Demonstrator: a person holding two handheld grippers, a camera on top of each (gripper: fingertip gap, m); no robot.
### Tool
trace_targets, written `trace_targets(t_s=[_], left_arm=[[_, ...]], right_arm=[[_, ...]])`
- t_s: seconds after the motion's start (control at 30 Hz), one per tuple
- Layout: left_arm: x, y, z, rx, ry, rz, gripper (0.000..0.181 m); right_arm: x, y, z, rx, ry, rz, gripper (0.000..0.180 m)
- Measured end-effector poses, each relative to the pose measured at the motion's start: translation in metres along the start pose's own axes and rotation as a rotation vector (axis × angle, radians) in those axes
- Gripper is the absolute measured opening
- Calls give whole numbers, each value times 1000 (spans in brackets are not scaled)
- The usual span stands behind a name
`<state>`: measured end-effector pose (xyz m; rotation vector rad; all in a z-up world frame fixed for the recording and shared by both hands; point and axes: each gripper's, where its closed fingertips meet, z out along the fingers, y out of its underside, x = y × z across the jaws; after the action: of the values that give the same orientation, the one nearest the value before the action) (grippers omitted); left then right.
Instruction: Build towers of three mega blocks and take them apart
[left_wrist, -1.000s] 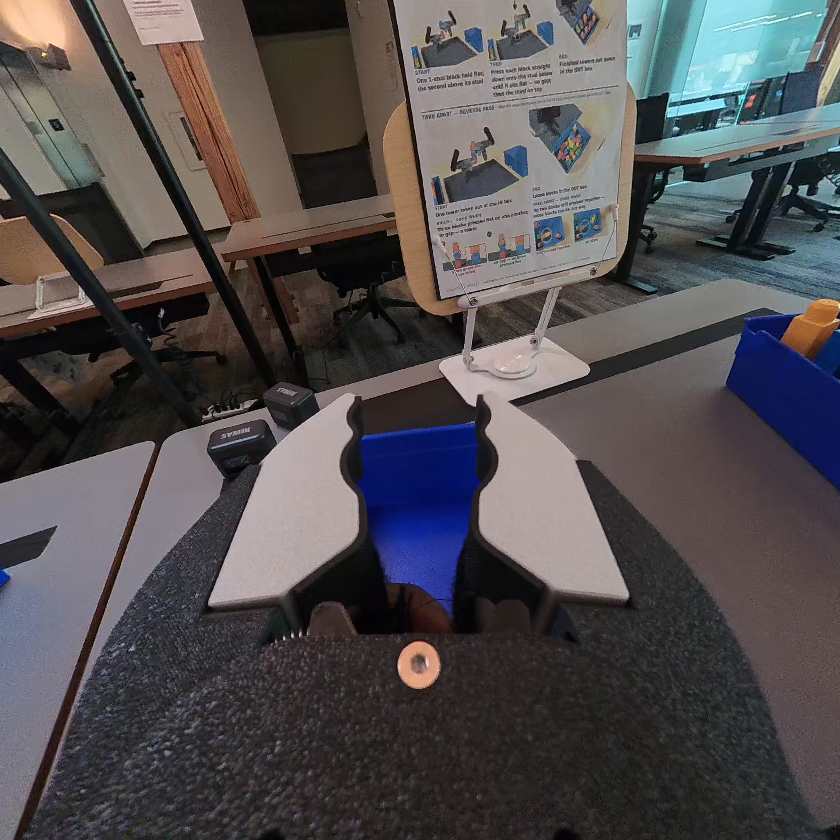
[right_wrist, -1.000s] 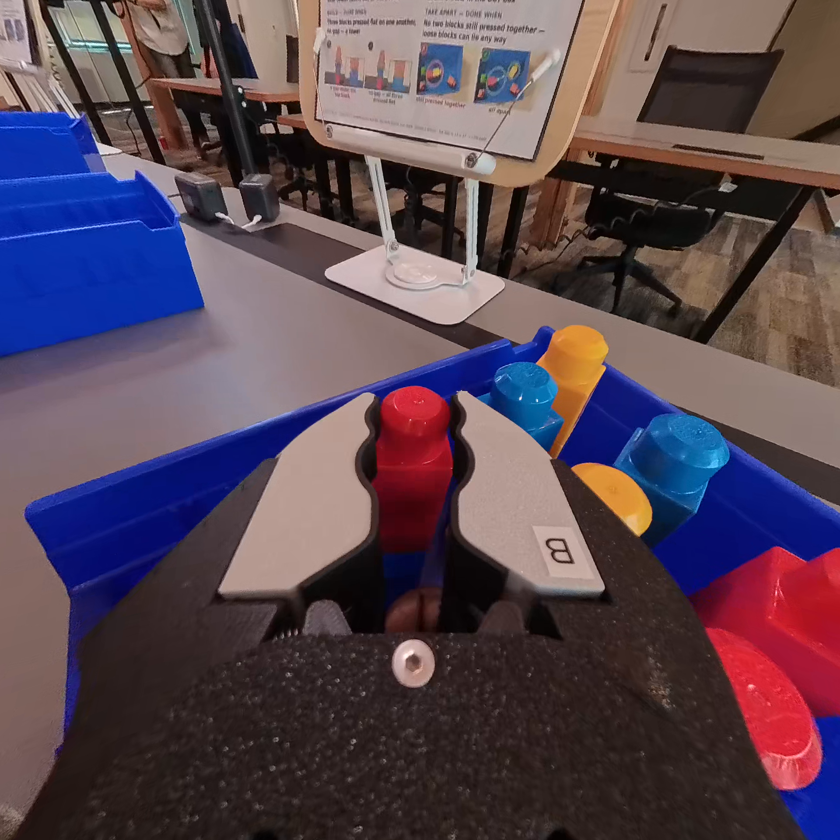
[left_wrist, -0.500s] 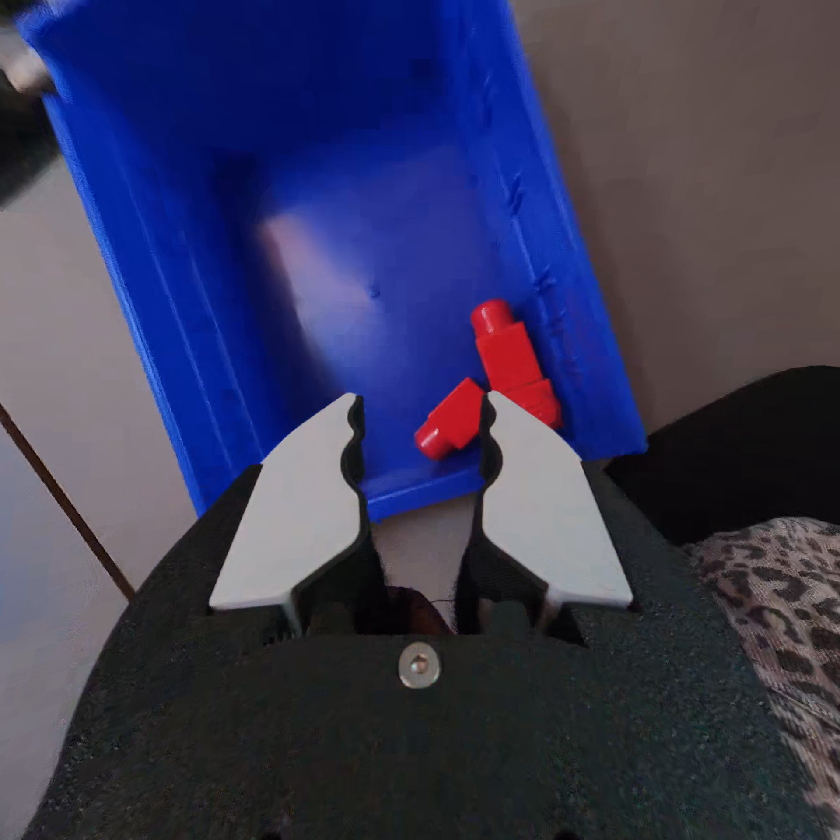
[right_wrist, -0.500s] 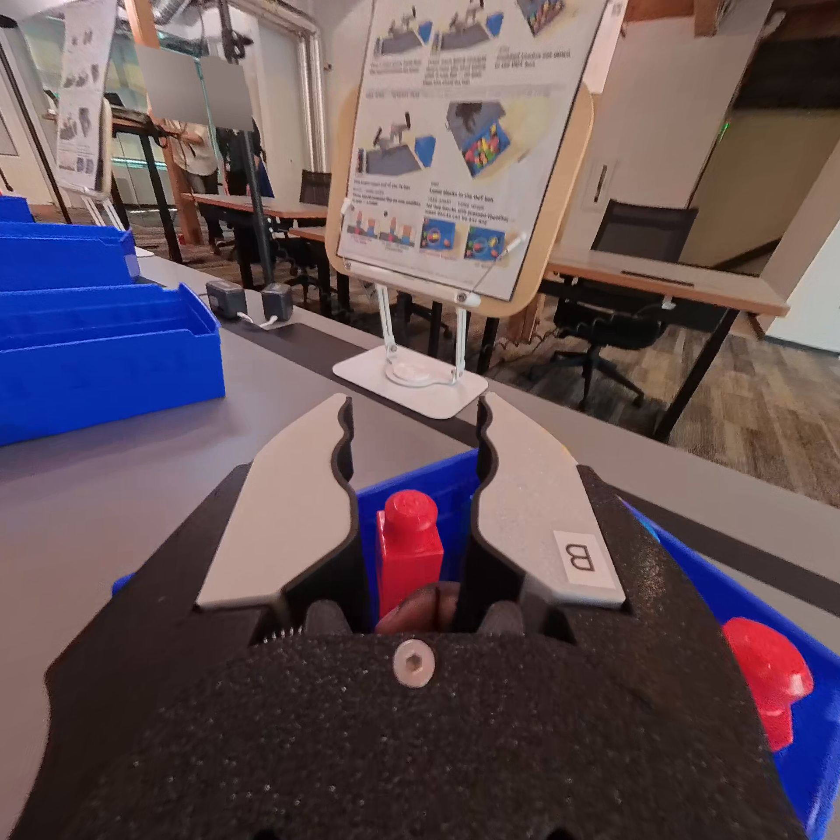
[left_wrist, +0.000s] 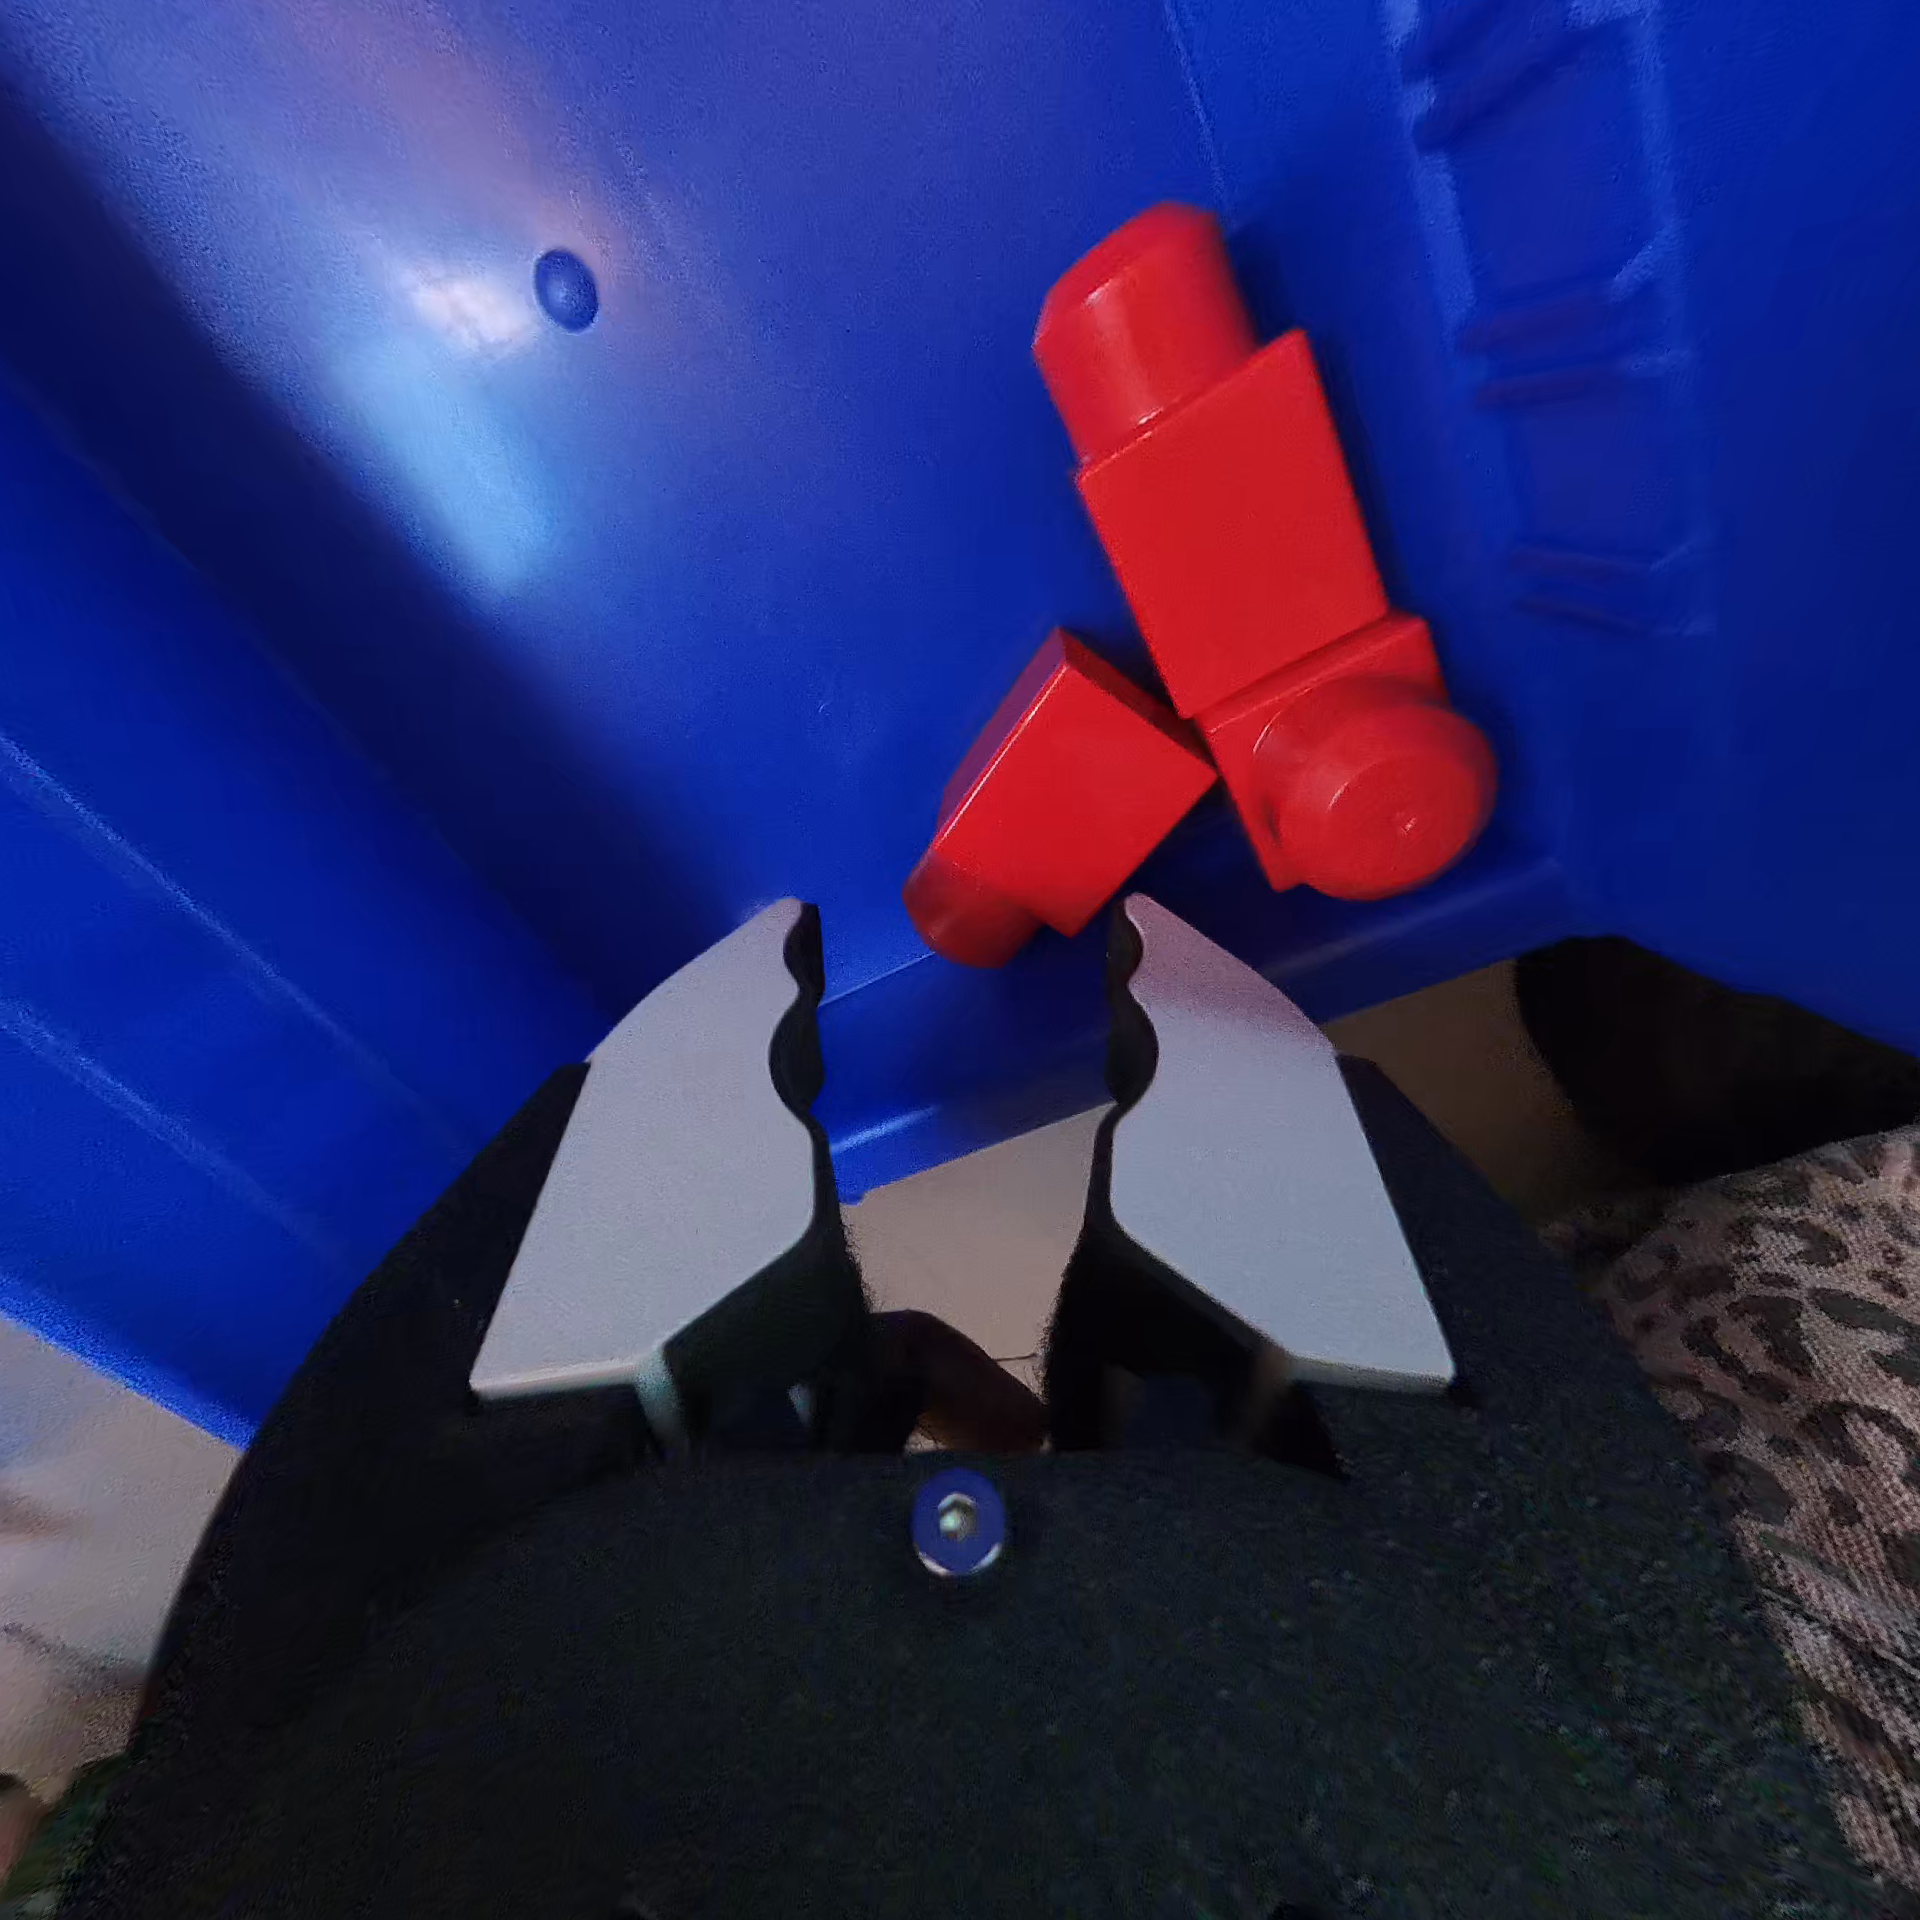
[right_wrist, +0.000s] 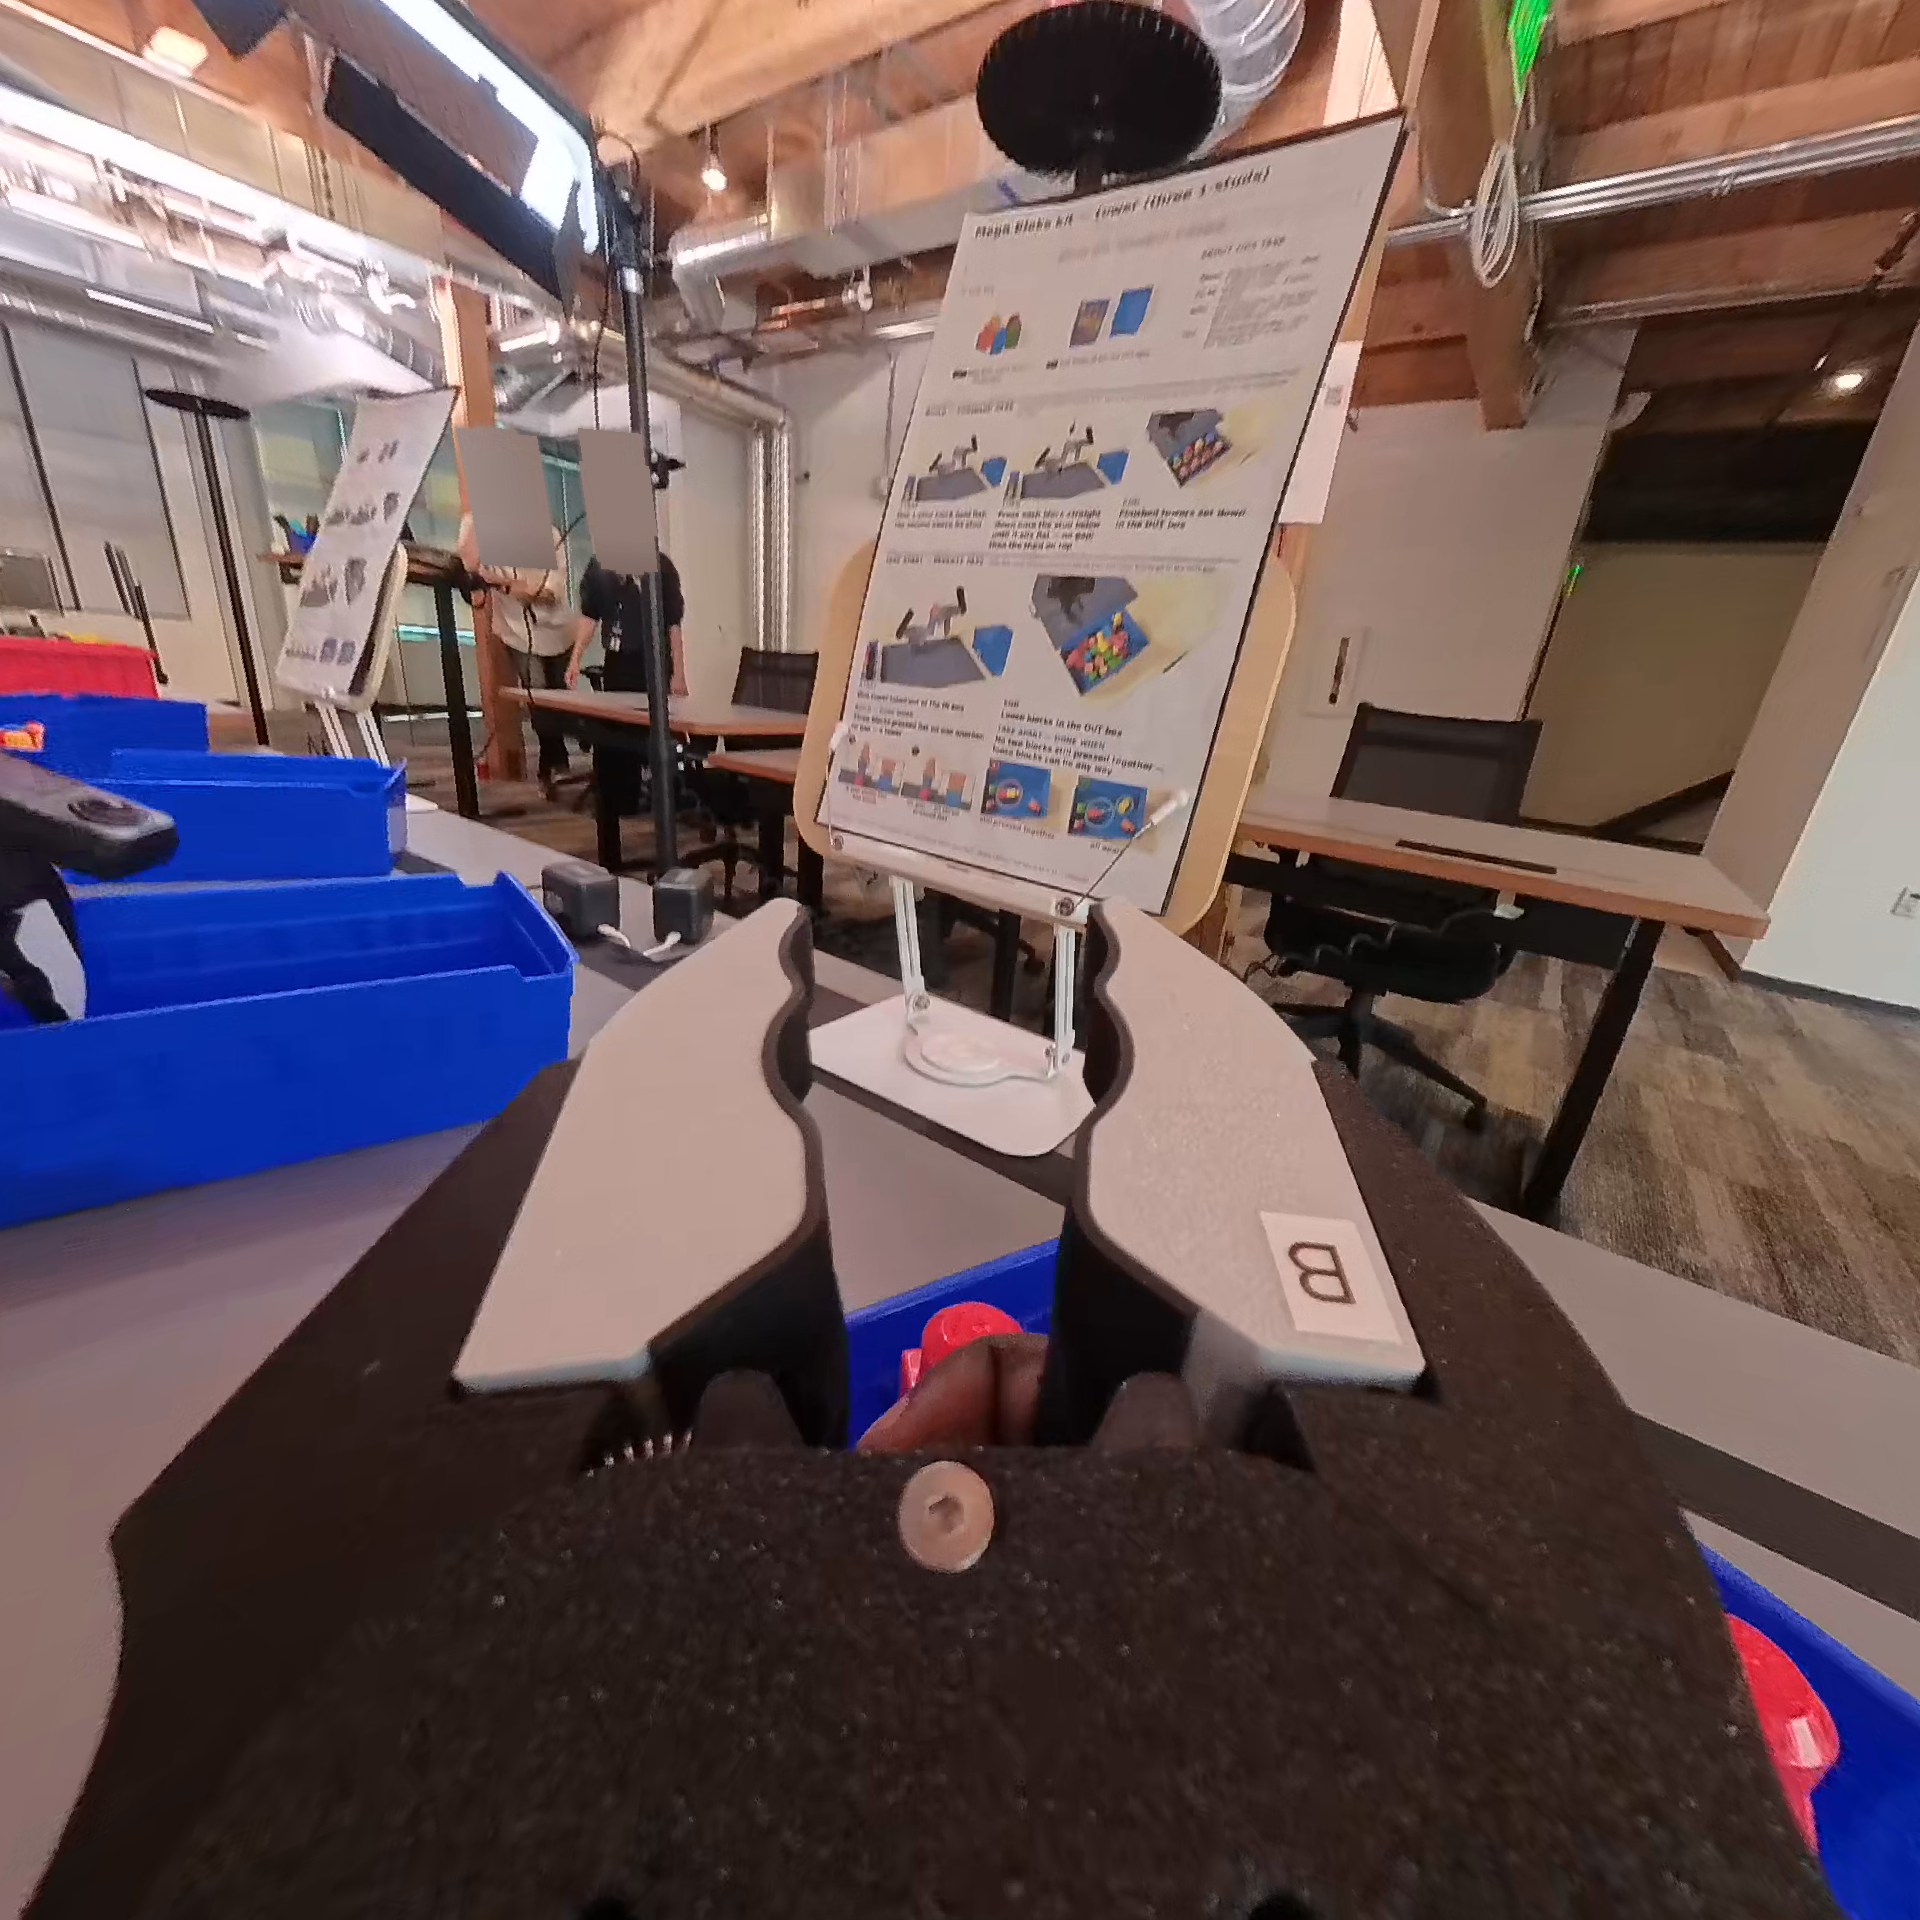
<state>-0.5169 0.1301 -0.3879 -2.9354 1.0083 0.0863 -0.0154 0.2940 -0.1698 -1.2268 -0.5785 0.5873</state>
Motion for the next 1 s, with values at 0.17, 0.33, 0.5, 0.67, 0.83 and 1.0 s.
trace_targets(t_s=[0.17,0.33,0.5,0.67,0.83,1.0], left_arm=[[0,-10,21,-36,10,219,55],[-2,-31,14,186,25,248,36],[-33,-74,-80,635,-216,214,36],[23,-119,-182,979,-242,488,36],[85,-151,-214,1058,-248,702,36],[109,-169,-191,1042,-239,754,36]], right_arm=[[-1,-3,0,12,0,-3,48],[-6,-1,6,-14,-14,-16,47],[-34,-15,25,11,-113,-37,46],[-96,-25,58,-41,-299,-104,46],[-190,-35,87,-35,-568,-212,51],[-265,-23,104,-72,-738,-318,52]])
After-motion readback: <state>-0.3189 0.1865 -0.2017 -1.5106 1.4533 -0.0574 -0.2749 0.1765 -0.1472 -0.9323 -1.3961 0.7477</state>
